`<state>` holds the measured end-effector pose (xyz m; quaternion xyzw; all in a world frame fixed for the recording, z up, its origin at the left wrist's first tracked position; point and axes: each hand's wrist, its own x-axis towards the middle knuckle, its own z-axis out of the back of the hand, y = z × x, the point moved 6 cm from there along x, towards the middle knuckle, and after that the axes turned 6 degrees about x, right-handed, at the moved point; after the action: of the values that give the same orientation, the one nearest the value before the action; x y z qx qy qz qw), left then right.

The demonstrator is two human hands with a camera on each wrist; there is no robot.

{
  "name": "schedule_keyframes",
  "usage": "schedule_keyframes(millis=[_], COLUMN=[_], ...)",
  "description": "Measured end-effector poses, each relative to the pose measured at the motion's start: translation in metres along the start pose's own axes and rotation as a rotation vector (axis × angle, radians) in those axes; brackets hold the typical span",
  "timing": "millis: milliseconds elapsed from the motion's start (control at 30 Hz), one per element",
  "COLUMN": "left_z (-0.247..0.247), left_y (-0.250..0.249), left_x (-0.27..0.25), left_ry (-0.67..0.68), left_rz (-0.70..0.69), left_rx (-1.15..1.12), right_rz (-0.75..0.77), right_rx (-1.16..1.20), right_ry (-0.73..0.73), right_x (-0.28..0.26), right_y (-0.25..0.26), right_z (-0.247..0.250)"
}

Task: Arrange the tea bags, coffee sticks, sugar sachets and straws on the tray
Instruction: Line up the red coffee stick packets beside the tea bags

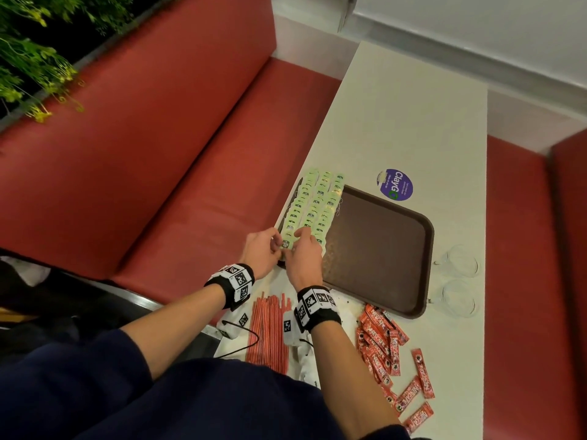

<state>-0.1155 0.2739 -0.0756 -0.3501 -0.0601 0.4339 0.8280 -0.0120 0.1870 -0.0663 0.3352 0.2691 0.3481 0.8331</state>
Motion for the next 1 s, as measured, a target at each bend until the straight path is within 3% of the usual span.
schedule_keyframes(millis=[200,333,467,567,1000], left_z=[0.005,0.008,0.004,0.001,0.001], left_y=[0.004,0.002,-0.001,-0.008,-0.014], left_x=[0.002,0.007,0.010,0.015,0.016], left_ry=[-0.024,-0.002,0.075,0.084,0.109], left_rz=[-0.044,-0.132,-0.191,-0.233,-0.257], left_rx=[0.139,0.226,0.377,0.421,0.469], right_rz=[0.027,-0.053,-0.214,-0.223,-0.193], right_rx=[-0.072,-0.029,-0.022,-0.048,-0.025], right_ry=[-0.141,-0.265,-0.131,-0.058,-0.082], right_x=[-0.004,-0.009,-0.017,-0.020,-0.021], right_y=[0.000,-0.022,-0.043,-0.051,-0.058], right_z=[0.018,0.046,0.046,0.038,0.035])
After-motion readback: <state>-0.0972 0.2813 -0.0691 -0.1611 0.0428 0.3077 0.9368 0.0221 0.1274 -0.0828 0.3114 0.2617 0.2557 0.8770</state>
